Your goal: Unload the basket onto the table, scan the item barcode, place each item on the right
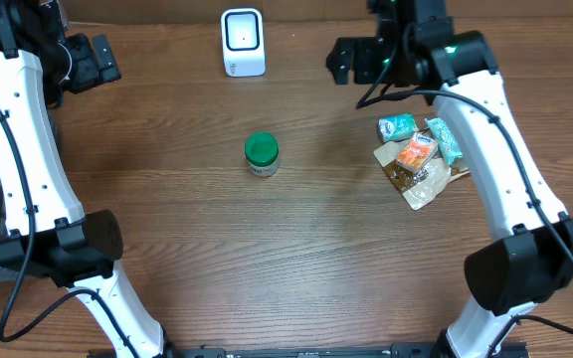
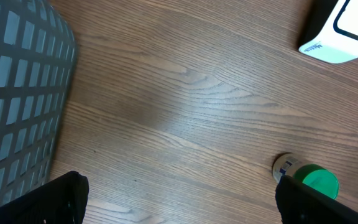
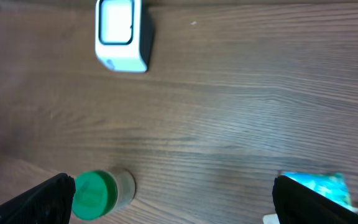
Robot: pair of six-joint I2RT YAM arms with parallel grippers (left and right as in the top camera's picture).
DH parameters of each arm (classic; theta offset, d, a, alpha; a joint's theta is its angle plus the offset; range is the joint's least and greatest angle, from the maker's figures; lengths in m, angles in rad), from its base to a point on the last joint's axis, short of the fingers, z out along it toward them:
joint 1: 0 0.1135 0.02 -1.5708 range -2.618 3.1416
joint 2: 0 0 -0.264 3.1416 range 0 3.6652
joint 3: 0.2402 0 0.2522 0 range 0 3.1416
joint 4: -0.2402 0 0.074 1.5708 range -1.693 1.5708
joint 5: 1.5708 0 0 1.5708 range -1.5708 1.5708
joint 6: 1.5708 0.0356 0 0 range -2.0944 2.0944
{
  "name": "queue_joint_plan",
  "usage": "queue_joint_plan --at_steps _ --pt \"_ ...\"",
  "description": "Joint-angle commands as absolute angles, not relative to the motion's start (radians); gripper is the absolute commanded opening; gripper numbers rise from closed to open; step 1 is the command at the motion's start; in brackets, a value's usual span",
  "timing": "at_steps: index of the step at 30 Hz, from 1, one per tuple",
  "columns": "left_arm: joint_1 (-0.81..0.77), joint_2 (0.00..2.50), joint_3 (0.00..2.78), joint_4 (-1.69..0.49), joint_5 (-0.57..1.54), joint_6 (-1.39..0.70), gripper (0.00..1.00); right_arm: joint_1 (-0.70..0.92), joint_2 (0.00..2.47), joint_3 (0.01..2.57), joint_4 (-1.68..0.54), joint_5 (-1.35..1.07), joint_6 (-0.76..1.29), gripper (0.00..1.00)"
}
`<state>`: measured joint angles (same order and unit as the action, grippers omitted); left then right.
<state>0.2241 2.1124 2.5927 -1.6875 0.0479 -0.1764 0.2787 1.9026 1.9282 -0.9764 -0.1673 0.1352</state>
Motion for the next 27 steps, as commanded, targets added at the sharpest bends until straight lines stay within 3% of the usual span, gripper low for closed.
queue_joint_plan --at_steps 1,15,27 --pt "0.22 2.106 2.605 -1.69 0.042 -0.157 1.0 0.322 1.943 1.951 -0.979 -0.144 0.073 1.0" --pt "0.22 2.106 2.605 -1.689 0.042 -0.157 1.0 0.469 2.012 1.937 -1.113 -0.105 0.028 1.0" --pt "0.22 2.106 2.605 -1.689 0.042 -0.157 0.99 0.496 2.012 1.937 -1.116 -0.106 0.028 1.0"
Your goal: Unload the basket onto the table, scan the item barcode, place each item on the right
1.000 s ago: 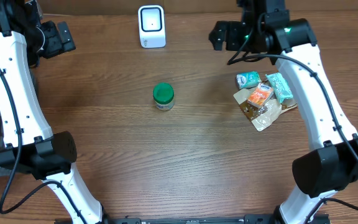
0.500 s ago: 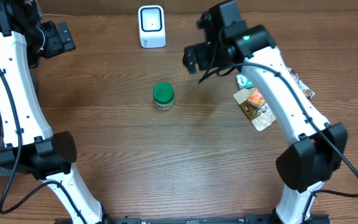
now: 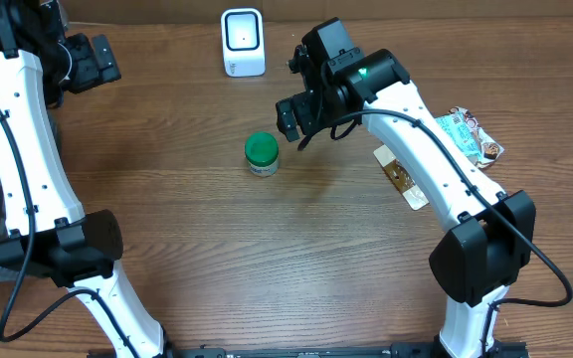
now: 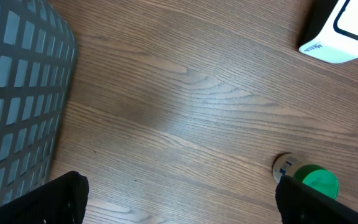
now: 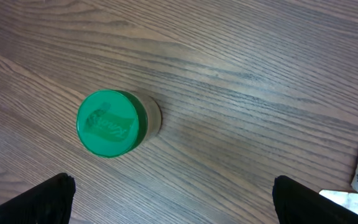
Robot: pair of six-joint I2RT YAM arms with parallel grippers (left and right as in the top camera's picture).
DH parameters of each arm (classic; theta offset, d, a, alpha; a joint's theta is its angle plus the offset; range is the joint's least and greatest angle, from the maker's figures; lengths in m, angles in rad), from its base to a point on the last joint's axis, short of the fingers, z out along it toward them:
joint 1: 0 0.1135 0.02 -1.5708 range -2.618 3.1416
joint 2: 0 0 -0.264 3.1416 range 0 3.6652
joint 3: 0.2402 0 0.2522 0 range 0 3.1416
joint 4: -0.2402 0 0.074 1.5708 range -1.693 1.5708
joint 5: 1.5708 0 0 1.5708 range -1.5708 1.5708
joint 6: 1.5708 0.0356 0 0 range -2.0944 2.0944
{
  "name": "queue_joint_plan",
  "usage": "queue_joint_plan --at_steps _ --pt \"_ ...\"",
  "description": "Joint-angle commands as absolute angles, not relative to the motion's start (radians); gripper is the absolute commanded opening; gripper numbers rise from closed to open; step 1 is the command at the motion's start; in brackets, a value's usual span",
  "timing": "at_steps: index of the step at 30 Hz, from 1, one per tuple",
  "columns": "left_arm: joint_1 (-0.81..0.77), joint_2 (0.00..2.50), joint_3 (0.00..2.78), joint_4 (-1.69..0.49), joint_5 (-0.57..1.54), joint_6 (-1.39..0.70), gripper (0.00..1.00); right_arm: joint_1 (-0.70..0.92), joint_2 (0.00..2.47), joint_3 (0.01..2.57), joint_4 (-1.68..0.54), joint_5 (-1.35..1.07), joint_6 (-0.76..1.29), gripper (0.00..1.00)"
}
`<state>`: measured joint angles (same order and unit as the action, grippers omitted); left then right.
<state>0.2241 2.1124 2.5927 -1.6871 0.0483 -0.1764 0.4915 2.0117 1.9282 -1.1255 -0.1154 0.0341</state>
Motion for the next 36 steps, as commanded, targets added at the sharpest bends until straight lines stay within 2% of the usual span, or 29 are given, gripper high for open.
queue_joint_plan --at_steps 1,21,36 --pt "0.22 2.106 2.605 -1.689 0.042 -0.157 1.0 0.496 2.012 1.937 -1.11 -0.106 0.028 0.99" --pt "0.22 2.106 2.605 -1.689 0.042 -0.157 1.0 0.505 2.018 1.937 -0.954 -0.067 0.029 1.0" --pt "0.22 2.106 2.605 -1.69 0.042 -0.157 1.0 0.622 2.176 1.937 -0.834 -0.042 0.028 0.99"
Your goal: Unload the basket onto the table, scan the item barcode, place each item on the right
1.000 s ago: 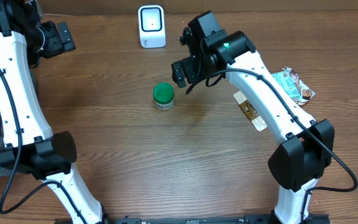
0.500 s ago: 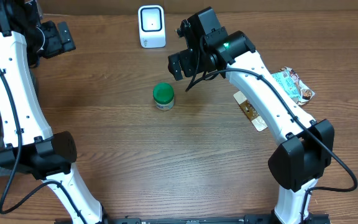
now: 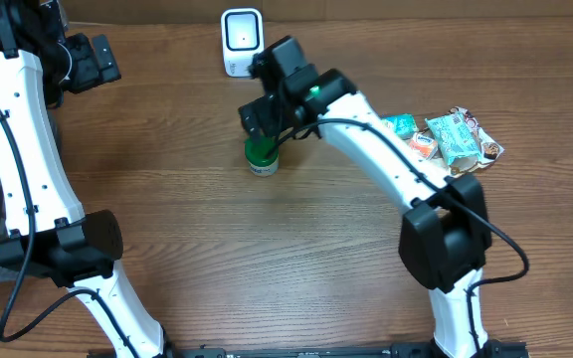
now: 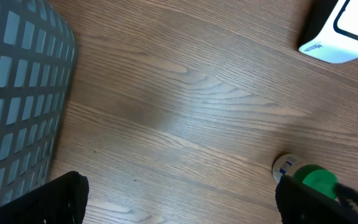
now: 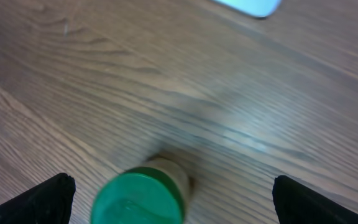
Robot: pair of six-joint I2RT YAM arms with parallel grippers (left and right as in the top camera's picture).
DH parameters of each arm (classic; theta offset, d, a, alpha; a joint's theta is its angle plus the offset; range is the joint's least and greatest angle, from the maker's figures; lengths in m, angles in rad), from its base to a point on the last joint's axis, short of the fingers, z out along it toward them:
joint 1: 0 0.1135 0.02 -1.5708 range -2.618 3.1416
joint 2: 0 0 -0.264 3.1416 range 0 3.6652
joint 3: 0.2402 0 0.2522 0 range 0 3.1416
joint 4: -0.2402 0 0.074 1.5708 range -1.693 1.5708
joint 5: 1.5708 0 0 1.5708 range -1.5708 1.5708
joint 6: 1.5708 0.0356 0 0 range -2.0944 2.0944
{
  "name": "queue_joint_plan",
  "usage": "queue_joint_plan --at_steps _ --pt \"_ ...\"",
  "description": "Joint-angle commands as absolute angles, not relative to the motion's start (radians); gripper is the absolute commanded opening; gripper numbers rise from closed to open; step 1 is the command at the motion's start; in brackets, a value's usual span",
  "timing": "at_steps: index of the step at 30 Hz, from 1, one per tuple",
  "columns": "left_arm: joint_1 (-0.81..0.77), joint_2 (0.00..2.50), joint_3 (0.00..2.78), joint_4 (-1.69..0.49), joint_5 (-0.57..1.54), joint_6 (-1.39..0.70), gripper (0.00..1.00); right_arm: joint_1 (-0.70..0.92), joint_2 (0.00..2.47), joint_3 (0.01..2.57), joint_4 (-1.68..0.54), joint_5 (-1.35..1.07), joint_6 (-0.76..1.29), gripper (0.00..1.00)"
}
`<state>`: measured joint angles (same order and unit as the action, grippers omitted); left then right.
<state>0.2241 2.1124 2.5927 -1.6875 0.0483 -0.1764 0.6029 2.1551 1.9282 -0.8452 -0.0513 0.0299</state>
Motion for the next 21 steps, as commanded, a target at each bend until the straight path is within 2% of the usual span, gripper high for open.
queue_joint_plan --at_steps 1,10,15,21 --pt "0.22 2.106 2.605 -1.689 0.042 -0.157 1.0 0.625 2.189 1.937 -0.833 -0.042 0.028 1.0" --pt "0.22 2.106 2.605 -1.689 0.042 -0.157 1.0 0.65 2.252 1.937 -0.873 -0.091 0.033 0.98" --pt "0.22 2.106 2.605 -1.69 0.042 -0.157 1.0 0.668 2.252 1.937 -0.902 -0.091 0.027 0.81" --pt "0.22 2.106 2.605 -1.69 0.042 -0.157 1.0 0.678 2.252 1.937 -0.966 -0.079 -0.067 0.68"
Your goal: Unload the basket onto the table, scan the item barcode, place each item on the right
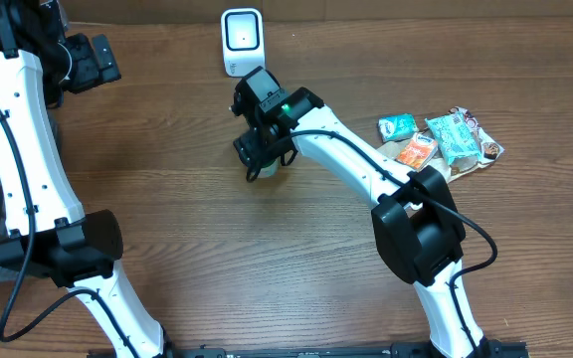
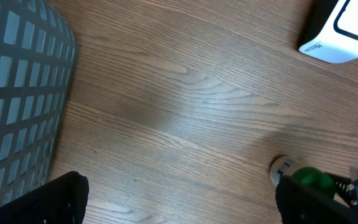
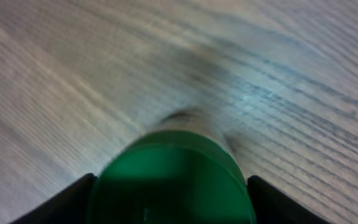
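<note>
The item is a small jar with a green lid point(image 3: 171, 180) and a pale label point(image 2: 281, 167), standing upright on the wooden table point(image 1: 167, 259) in front of the white barcode scanner point(image 1: 242, 42). My right gripper point(image 3: 171, 200) is down over the jar, its two fingers point(image 3: 73, 199) against either side of the lid. In the overhead view the right gripper point(image 1: 260, 149) hides nearly all of the jar. My left gripper point(image 2: 179, 199) stands open at the far left with nothing between its fingers, well away from the jar.
A heap of snack packets point(image 1: 436, 139) lies at the right of the table. A grey mesh basket point(image 2: 17, 93) stands at the left edge. The scanner point(image 2: 347, 28) faces up near the back edge.
My right gripper has dropped from just behind and above the jar to down around its lid, and its fingers have come in against the lid's sides. The left arm is unmoved.
My right gripper stood open at the back right, above the snack packets. Then it was over the table just right of the jar, then above the jar near the scanner. Now it is shut round the green lid. The jar has kept its place.
</note>
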Robot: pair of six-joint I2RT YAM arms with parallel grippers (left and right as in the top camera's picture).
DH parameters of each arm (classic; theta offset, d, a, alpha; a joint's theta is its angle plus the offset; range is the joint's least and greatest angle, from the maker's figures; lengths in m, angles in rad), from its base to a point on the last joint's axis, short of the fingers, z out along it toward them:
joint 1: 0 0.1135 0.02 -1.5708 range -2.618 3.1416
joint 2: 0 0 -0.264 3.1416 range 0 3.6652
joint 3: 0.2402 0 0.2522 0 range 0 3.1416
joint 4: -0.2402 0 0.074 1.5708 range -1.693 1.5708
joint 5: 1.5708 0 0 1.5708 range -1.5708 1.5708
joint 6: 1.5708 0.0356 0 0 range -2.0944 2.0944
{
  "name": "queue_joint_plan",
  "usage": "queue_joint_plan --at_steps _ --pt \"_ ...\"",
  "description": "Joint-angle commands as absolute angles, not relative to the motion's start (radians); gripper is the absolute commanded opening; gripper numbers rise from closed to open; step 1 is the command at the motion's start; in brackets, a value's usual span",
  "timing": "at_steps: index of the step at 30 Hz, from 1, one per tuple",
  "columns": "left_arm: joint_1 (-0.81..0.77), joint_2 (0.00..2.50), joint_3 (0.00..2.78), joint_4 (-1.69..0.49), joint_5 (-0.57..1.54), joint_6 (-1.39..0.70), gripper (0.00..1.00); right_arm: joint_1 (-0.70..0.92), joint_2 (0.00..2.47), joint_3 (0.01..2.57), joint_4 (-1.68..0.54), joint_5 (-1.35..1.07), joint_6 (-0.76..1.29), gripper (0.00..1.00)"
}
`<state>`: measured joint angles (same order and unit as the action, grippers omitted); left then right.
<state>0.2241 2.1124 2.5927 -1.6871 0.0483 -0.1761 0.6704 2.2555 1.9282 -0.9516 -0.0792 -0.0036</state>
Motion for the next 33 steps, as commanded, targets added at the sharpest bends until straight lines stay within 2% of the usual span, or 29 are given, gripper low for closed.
queue_joint_plan --at_steps 1,9,14,15,17,18,20,24,26,31,33 --pt "0.22 2.106 2.605 -1.689 0.042 -0.157 1.0 0.678 2.252 1.938 -0.974 -0.074 -0.081 0.68" --pt "0.22 2.106 2.605 -1.689 0.042 -0.157 1.0 0.678 2.165 1.996 -1.124 -0.069 -0.394 0.73" --pt "0.22 2.106 2.605 -1.69 0.042 -0.157 1.0 0.678 2.126 1.999 -1.195 -0.068 -0.616 0.82" --pt "0.22 2.106 2.605 -1.689 0.042 -0.157 0.99 0.675 2.126 1.999 -1.19 -0.062 -0.612 0.88" --pt "0.22 2.106 2.605 -1.69 0.042 -0.157 0.99 0.672 2.126 1.999 -1.158 -0.06 -0.523 0.98" --pt "0.22 2.106 2.605 -1.69 0.042 -0.157 0.99 0.671 2.126 1.999 -1.108 -0.054 -0.377 1.0" --pt "0.22 2.106 2.605 -1.69 0.042 -0.157 1.0 0.671 2.127 1.999 -1.039 -0.054 -0.083 1.0" --pt "0.22 2.106 2.605 -1.69 0.042 -0.157 0.99 0.672 2.14 1.996 -0.998 -0.052 0.273 0.93" --pt "0.22 2.106 2.605 -1.689 0.042 -0.157 1.0 0.672 2.156 1.996 -0.992 -0.035 0.362 0.83" --pt "0.22 2.106 2.605 -1.69 0.042 -0.157 1.0 0.673 2.18 1.967 -0.996 0.051 0.543 0.84" --pt "0.22 2.106 2.605 -1.69 0.042 -0.157 1.0 0.675 2.188 1.963 -1.002 0.052 0.567 0.8"
